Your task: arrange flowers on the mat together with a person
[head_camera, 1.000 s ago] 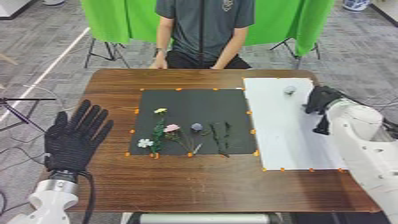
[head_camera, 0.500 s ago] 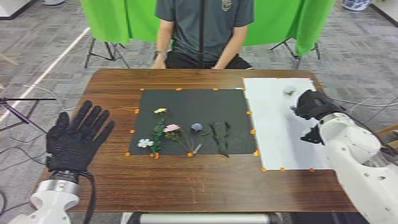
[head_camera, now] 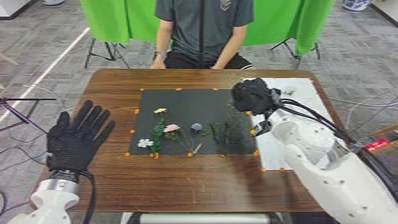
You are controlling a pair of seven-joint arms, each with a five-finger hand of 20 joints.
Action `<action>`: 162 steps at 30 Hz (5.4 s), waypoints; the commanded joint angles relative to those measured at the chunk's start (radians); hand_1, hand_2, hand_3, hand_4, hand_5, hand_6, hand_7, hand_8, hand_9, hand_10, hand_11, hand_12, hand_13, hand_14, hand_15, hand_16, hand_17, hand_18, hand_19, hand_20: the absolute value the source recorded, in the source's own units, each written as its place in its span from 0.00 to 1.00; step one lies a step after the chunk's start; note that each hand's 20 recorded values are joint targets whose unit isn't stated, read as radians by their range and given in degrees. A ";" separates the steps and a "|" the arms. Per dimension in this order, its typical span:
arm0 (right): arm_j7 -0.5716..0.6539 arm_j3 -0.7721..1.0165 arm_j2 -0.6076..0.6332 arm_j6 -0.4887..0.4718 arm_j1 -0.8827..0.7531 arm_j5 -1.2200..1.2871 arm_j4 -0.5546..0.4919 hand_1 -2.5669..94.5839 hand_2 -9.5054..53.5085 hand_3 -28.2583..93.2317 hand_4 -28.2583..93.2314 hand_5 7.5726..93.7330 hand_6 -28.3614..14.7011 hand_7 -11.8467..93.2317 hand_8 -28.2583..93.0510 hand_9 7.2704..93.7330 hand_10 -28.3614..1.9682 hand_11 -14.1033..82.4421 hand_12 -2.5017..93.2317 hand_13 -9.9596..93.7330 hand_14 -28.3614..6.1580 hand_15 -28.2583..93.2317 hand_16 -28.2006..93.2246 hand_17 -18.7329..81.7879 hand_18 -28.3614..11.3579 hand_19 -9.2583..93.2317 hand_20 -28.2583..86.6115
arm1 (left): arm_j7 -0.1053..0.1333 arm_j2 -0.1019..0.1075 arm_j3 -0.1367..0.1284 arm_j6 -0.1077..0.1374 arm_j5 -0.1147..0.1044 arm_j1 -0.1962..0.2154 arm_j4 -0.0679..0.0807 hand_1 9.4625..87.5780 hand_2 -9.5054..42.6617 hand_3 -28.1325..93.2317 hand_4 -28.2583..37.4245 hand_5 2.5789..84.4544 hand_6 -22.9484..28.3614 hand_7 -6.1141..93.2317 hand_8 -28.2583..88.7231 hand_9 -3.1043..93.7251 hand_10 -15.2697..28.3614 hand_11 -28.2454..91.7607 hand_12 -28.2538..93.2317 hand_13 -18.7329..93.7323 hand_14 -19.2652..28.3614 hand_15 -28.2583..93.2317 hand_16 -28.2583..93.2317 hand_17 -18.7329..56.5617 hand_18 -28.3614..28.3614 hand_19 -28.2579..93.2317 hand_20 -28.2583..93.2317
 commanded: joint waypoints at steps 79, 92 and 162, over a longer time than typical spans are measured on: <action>-0.075 0.516 -0.137 0.171 -0.581 1.290 -0.227 0.38 0.09 0.87 0.00 0.47 0.58 0.28 0.11 0.44 0.49 0.25 0.14 0.47 0.45 0.43 0.34 0.32 0.27 0.58 0.32 | -0.022 -0.012 -0.078 -0.003 0.057 0.028 0.020 0.23 0.48 0.81 0.00 0.52 0.57 0.12 0.18 0.46 0.66 0.33 0.31 0.44 0.67 0.35 0.21 0.21 0.72 0.42 0.34; -0.170 0.623 -0.190 0.250 -0.738 1.376 -0.270 0.25 0.25 0.91 0.00 0.41 0.56 0.23 0.14 0.37 0.49 0.22 0.12 0.40 0.50 0.33 0.32 0.28 0.26 0.51 0.34 | 0.008 -0.009 -0.057 -0.011 0.004 0.009 0.032 0.22 0.45 0.82 0.00 0.52 0.57 0.12 0.17 0.46 0.66 0.33 0.31 0.44 0.66 0.35 0.21 0.21 0.72 0.42 0.34; -0.060 0.662 -0.259 0.218 -0.823 1.272 -0.337 0.35 0.19 0.91 0.01 0.44 0.58 0.29 0.11 0.38 0.53 0.25 0.12 0.43 0.44 0.39 0.32 0.29 0.26 0.54 0.34 | -0.008 -0.012 -0.058 0.013 0.020 0.026 0.020 0.22 0.45 0.81 0.00 0.51 0.57 0.12 0.18 0.46 0.66 0.34 0.31 0.45 0.70 0.38 0.23 0.20 0.73 0.43 0.35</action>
